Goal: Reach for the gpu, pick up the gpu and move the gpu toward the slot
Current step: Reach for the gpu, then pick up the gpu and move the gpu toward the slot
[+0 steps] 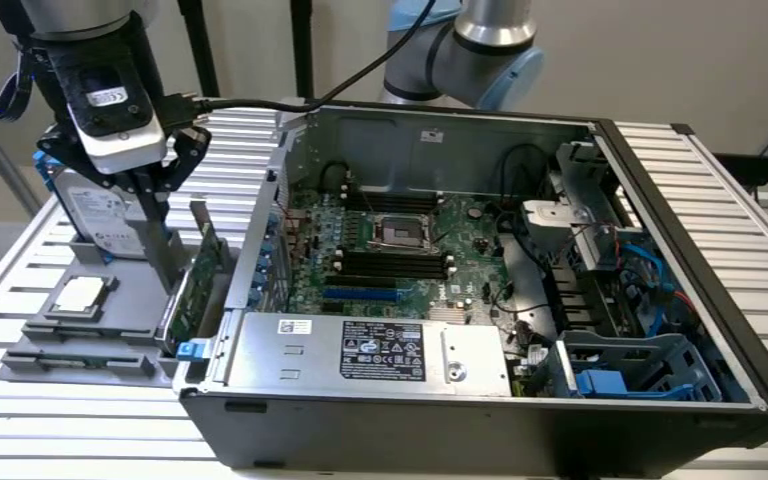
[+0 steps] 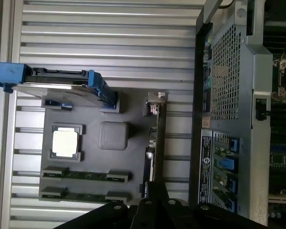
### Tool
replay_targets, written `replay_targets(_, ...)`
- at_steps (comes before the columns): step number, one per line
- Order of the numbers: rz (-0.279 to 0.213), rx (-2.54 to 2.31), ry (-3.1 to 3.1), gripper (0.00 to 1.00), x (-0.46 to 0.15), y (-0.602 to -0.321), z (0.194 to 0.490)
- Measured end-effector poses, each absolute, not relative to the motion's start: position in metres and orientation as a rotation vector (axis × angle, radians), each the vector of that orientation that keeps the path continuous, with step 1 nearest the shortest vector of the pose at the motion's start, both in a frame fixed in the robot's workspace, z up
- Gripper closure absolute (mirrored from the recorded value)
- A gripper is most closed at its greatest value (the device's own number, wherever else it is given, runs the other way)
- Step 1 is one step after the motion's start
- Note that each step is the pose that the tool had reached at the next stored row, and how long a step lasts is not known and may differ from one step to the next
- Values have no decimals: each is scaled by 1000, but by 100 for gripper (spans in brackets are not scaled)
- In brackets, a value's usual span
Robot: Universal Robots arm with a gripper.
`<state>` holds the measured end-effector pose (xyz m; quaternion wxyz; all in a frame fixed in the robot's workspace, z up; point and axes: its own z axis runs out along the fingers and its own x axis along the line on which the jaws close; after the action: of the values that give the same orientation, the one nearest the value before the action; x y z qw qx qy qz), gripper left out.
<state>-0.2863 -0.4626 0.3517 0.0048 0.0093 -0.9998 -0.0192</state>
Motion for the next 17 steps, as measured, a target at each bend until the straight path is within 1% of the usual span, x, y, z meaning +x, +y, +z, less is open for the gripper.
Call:
replay_targets(14,-60,29,-3131,89,-286,-463,352)
replay_targets(16,-60,29,-3131,88,-286,-463,352)
replay_targets(17,-60,29,-3131,82,-286,-463,352)
